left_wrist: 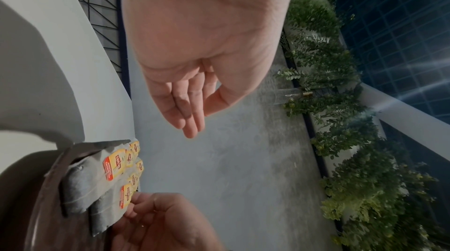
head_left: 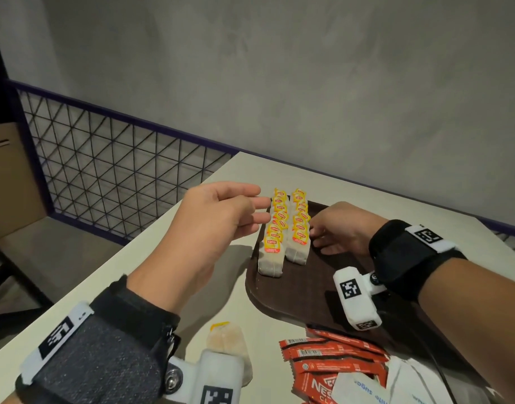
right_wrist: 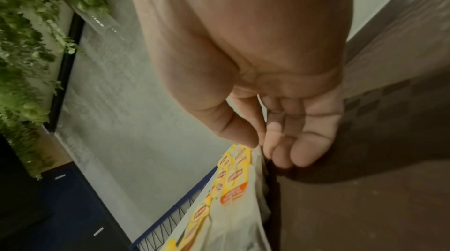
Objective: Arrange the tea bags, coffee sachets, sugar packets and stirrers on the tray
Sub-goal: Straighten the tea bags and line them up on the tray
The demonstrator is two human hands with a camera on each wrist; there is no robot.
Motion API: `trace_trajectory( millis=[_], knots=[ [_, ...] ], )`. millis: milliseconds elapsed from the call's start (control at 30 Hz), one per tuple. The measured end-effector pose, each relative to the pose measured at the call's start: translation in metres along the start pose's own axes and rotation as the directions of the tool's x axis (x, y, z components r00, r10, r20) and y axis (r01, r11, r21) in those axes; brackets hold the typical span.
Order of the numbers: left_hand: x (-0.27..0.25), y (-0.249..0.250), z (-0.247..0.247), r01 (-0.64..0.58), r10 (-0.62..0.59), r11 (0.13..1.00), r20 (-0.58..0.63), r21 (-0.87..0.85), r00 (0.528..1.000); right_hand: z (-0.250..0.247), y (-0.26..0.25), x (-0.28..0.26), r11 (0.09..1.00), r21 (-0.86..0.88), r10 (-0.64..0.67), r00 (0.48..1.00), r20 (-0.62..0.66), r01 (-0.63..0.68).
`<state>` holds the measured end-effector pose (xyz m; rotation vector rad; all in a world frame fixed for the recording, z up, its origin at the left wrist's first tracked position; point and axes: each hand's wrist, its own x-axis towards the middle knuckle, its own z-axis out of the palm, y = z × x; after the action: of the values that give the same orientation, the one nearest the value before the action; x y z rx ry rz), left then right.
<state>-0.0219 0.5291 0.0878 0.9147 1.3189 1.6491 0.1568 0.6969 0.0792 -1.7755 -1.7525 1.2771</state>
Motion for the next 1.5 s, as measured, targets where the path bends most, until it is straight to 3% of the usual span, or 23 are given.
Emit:
trace_trajectory(
  millis=[667, 967, 1067, 1133, 1200, 1300, 1367, 1500],
  knots=[
    [0.002, 0.001, 0.001, 0.023, -0.024, 1.0, -0.03, -0.011, 0.999, -0.006, -0.02, 0.042, 0.987, 0.16, 0.022, 0.995, -0.096, -0.006],
    [0.002, 0.0, 0.001, 0.031, -0.031, 0.999, -0.031, -0.017, 0.999, -0.007, -0.02, 0.04, 0.99, 0.138, -0.023, 0.998, -0.053, 0.031],
    [0.002, 0.001, 0.0, 0.026, -0.027, 0.999, -0.037, -0.038, 0.999, -0.016, -0.024, 0.02, 0.984, 0.083, -0.149, 0.985, -0.086, 0.156],
    [0.001, 0.001, -0.001, 0.02, -0.022, 0.999, -0.033, -0.046, 0.999, -0.017, -0.028, -0.005, 0.959, -0.008, -0.285, 0.959, 0.004, 0.285],
    [0.001, 0.002, -0.001, 0.015, -0.017, 0.998, -0.032, -0.056, 0.999, -0.011, -0.028, -0.037, 0.913, -0.122, -0.359, 0.909, 0.213, 0.389],
    [0.0, 0.002, -0.002, 0.007, -0.01, 0.997, -0.034, -0.072, 0.999, 0.009, -0.019, -0.078, 0.818, -0.304, -0.292, 0.808, 0.512, 0.489],
    [-0.001, 0.002, -0.002, 0.0, -0.003, 0.997, -0.034, -0.074, 0.999, 0.023, -0.013, -0.088, 0.765, -0.376, -0.26, 0.785, 0.563, 0.523],
    [-0.004, 0.003, -0.003, -0.006, 0.004, 0.998, -0.033, -0.067, 0.999, 0.042, -0.012, -0.086, 0.723, -0.441, -0.287, 0.812, 0.508, 0.532]
  ],
)
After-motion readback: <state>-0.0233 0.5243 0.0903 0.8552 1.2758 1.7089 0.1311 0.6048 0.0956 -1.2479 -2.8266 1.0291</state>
